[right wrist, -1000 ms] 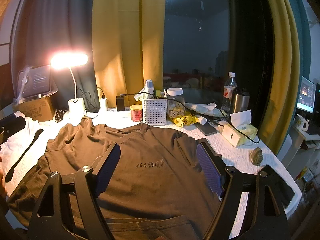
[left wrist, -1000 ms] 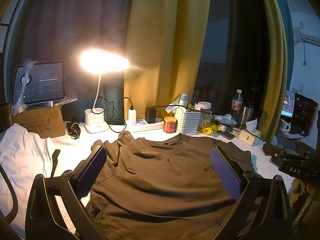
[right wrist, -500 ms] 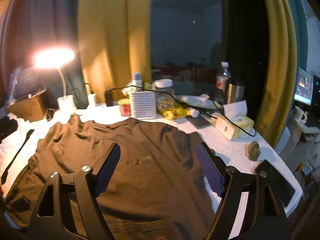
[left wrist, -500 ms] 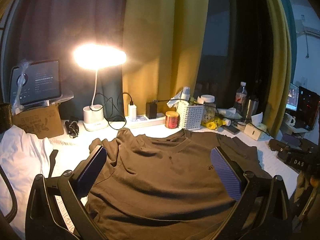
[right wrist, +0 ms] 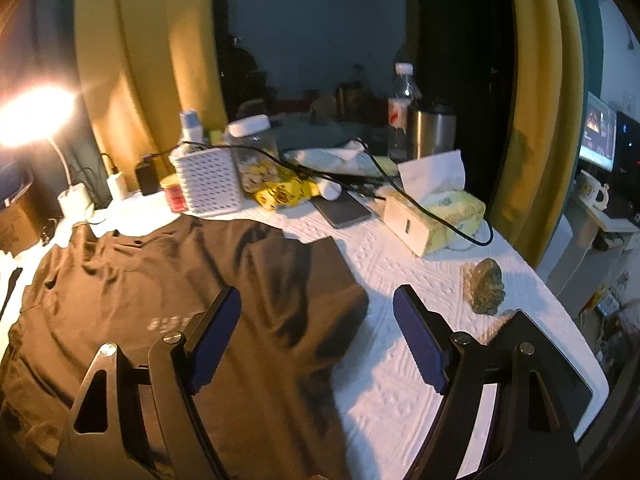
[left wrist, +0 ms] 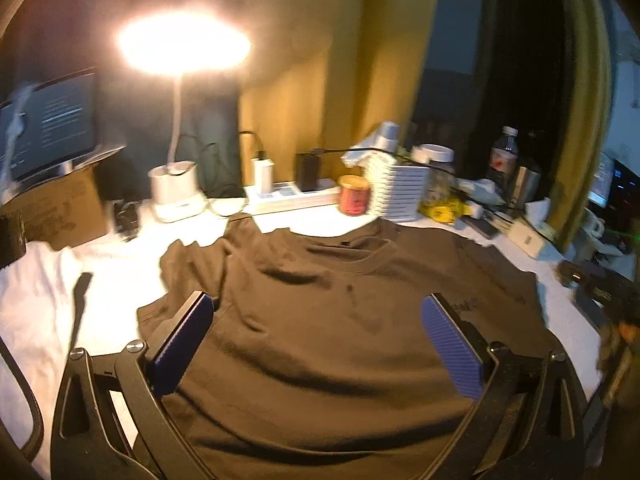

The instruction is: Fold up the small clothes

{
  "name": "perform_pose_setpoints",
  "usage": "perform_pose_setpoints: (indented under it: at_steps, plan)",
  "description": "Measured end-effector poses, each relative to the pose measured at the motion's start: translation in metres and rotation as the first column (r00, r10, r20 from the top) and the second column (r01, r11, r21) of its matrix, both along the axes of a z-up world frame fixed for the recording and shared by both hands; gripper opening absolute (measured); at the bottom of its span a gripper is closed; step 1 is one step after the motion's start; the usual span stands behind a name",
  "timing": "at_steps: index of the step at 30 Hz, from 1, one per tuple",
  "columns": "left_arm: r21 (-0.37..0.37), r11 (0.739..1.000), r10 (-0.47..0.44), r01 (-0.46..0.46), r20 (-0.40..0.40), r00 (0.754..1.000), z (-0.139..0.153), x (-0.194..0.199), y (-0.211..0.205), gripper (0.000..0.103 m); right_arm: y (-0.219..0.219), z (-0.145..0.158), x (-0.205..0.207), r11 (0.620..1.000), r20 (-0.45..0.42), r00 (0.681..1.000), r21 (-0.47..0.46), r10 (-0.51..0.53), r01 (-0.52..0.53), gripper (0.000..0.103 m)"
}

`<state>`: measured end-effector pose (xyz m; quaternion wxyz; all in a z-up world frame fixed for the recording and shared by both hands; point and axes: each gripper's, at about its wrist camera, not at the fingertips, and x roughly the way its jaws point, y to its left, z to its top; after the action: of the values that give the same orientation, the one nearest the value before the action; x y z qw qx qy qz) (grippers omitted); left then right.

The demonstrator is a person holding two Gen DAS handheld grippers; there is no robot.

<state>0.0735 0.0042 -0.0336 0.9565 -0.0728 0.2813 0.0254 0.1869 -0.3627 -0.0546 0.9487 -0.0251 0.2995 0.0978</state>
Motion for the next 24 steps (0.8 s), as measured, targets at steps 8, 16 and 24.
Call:
perform_pose_setpoints:
  at_steps: [8, 16, 24]
  plan:
    - [0.046, 0.997, 0.072, -0.068, -0.088, 0.993, -0.017, 0.030, -0.006, 0.102, -0.018, -0.033, 0.061, 0.998, -0.134, 0.989, 0.023, 0.055, -0.053, 0.081]
    - [0.035, 0.997, 0.070, -0.065, -0.168, 0.983, -0.032, 0.055, -0.006, 0.102, -0.023, -0.062, 0.107, 0.991, -0.250, 0.959, 0.047, 0.131, -0.123, 0.079]
    - [0.032, 0.997, 0.071, -0.066, -0.195, 0.978, -0.039, 0.062, -0.001, 0.102, 0.001, -0.074, 0.113, 0.983, -0.264, 0.950, -0.026, 0.166, -0.179, 0.035]
